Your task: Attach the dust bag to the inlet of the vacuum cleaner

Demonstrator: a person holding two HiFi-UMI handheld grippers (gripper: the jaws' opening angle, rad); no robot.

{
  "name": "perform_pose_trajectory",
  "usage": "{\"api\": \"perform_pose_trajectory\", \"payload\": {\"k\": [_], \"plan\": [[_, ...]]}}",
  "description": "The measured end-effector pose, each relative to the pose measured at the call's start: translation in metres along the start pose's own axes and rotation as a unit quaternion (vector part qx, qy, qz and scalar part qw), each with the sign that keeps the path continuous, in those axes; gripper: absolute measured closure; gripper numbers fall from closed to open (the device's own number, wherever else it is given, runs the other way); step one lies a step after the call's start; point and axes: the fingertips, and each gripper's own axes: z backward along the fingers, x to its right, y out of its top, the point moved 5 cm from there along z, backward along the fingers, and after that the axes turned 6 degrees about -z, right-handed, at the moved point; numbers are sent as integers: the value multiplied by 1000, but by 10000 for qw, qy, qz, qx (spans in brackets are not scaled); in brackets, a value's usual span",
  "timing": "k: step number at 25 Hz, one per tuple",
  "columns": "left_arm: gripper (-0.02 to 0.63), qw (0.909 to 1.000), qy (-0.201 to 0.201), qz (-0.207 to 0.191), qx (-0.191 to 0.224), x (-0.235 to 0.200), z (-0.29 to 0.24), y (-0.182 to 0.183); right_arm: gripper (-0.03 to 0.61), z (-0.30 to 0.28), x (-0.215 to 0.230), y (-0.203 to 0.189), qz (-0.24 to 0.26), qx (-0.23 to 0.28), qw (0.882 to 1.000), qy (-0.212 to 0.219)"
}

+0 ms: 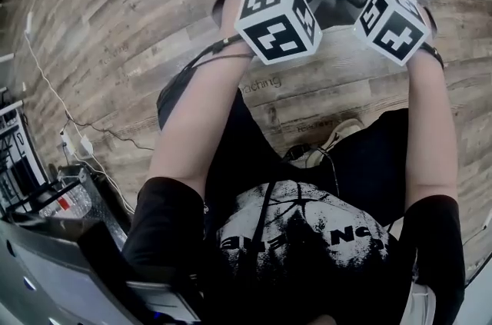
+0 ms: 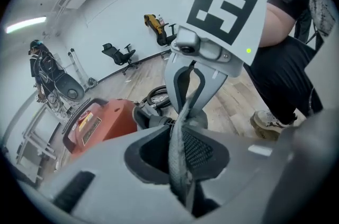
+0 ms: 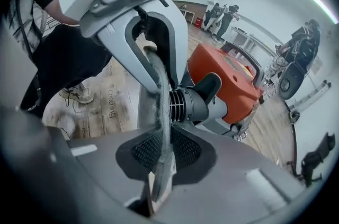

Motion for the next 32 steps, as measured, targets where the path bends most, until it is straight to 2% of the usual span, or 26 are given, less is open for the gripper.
{"api": "perform_pose_trajectory", "payload": {"k": [2, 5, 10, 14, 21, 25, 30, 32], "plan": [[555, 9999, -48, 100, 98, 2, 2, -3, 542, 3, -2, 2, 143, 46, 9999, -74], [560, 9981, -90, 547, 269, 2, 6, -20, 537, 14, -6, 18, 408, 224, 9986, -246], [569, 9948, -150, 973, 257, 3, 0, -41, 526, 20, -10, 40, 788, 360, 9950, -507], [569, 9978, 3, 647, 135, 0, -2, -36, 526, 15, -5, 34, 634, 275, 9965, -461], [552, 9993, 109, 253, 269, -2, 4, -1, 538, 6, 0, 4, 225, 49, 9994, -255], [560, 9981, -27, 524, 324, 0, 4, -17, 535, 8, -3, 15, 484, 134, 9980, -382], [574, 9971, -129, 752, 53, 3, -3, -41, 529, 15, -9, 37, 748, 361, 9952, -523], [575, 9979, -115, 643, -42, 3, -3, -40, 526, 13, -9, 37, 707, 343, 9956, -509]]}}
